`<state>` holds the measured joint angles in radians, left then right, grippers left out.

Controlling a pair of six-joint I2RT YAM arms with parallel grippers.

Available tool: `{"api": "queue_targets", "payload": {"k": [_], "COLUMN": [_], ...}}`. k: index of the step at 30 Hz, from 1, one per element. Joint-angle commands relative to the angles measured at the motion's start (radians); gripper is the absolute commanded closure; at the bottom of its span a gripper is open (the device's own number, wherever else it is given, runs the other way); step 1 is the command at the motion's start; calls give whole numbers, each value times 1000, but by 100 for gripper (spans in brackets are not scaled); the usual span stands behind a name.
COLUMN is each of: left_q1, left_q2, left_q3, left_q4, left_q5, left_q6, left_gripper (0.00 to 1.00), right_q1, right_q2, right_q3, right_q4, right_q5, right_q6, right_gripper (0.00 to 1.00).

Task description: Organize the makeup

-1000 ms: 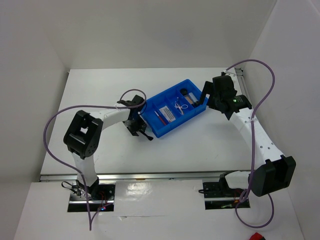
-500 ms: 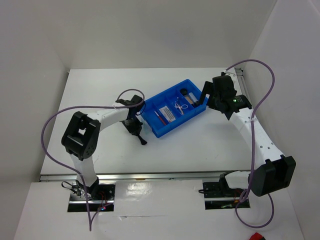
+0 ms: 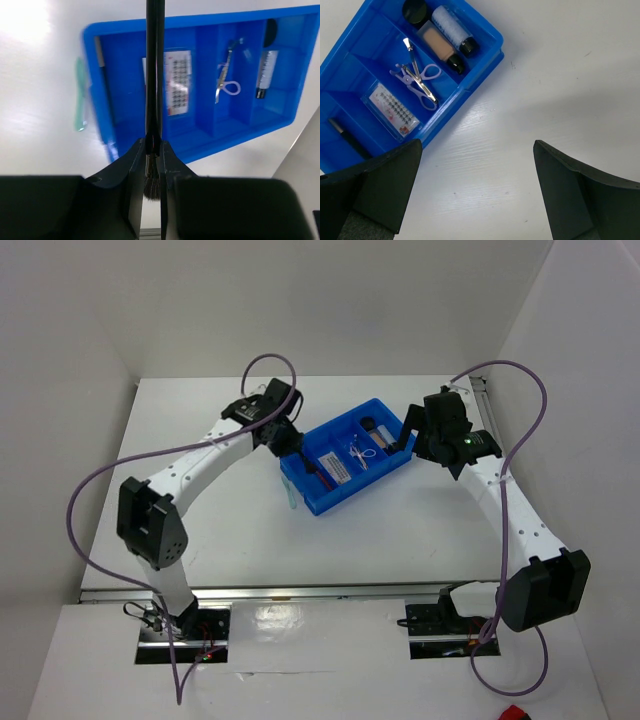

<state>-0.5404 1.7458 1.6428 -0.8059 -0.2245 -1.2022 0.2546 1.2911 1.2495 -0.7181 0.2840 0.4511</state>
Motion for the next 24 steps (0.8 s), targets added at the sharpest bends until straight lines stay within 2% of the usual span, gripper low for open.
{"api": "queue_targets", "payload": {"k": [1,4,9,12,13,15,16,17,21,24], "left_q1": [-26,-26,-35,-35,-35,-35,-35,-35,-35,-44], "left_q2": [124,227,284,273,259,248,238,225,216,182], "left_q3": [118,209,241,195,175,175,163,163,152,184], "left_q4": [-22,-61,-91,-69,-58,-30,-30,-16,2,-7], "left_q5": [5,-9,1,1,1,10,10,19,19,28], "left_q6": [20,-5,-25,-25,-16,12,12,21,41,64], "left_gripper": [100,100,98,81,67,58,44,39,28,28], "right_q1": [-6,-6,-15,-15,-15,-15,-15,-15,-15,-15], "right_q2": [-1,-10,-19,-19,-19,-19,-19,-19,-19,-19], "right_q3": [7,7,7,7,7,7,7,7,7,16], "right_q4": [25,14,14,14,14,14,14,14,14,14], "right_q5": [7,17,46,46,46,37,37,37,37,37], "right_q6": [-9,-9,-29,-29,-29,-29,-29,-29,-29,-29], "right_gripper": [0,0,0,0,0,0,0,0,0,0]}}
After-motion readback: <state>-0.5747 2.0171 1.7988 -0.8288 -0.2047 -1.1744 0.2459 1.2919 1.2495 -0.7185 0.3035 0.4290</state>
